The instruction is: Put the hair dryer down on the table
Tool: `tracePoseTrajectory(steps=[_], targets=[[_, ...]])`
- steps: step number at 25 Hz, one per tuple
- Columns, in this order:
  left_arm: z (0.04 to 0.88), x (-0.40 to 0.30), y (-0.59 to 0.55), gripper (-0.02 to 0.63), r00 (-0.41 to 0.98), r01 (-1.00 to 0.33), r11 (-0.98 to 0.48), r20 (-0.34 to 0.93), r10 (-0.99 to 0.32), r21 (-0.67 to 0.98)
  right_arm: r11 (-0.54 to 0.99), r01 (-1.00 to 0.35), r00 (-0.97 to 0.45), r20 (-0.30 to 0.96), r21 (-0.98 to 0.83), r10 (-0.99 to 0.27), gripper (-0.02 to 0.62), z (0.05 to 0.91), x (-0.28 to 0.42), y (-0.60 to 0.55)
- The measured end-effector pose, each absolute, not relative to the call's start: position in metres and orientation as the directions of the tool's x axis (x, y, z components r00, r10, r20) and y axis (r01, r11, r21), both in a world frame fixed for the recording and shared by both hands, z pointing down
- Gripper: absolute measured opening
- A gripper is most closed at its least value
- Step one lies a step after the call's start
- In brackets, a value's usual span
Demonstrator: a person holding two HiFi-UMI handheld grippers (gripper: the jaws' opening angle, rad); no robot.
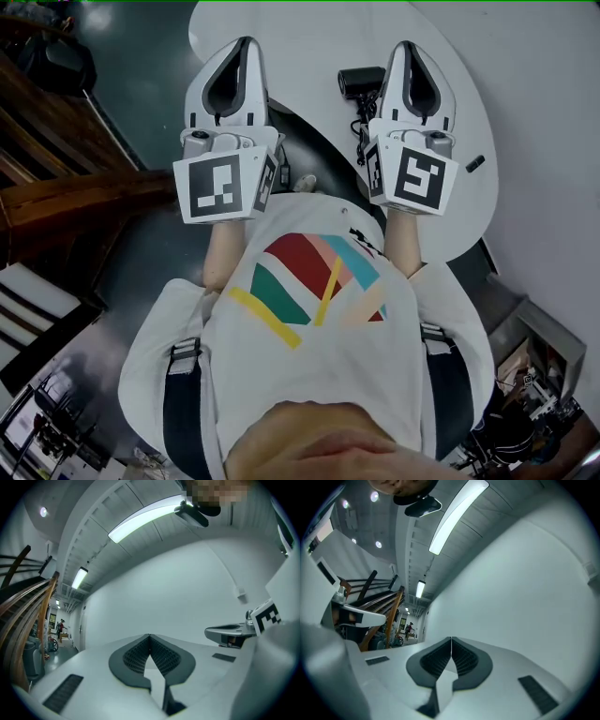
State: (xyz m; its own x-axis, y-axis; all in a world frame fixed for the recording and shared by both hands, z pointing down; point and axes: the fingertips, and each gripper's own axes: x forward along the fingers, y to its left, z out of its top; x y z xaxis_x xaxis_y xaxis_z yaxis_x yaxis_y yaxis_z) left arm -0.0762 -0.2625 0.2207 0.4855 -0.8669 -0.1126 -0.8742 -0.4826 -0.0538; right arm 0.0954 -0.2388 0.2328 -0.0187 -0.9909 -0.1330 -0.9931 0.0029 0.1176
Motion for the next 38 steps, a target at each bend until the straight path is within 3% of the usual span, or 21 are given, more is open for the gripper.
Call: tracePoseTrajectory(steps=[38], targets=[[0.194, -0.070, -0.255, 0.014, 0.489, -0.872, -0.485, -0.171, -0.855, -0.069, 0.016, -0.990, -0.039, -0.168, 0.137, -0.985, 0.009, 0.218, 0.093, -0.219]])
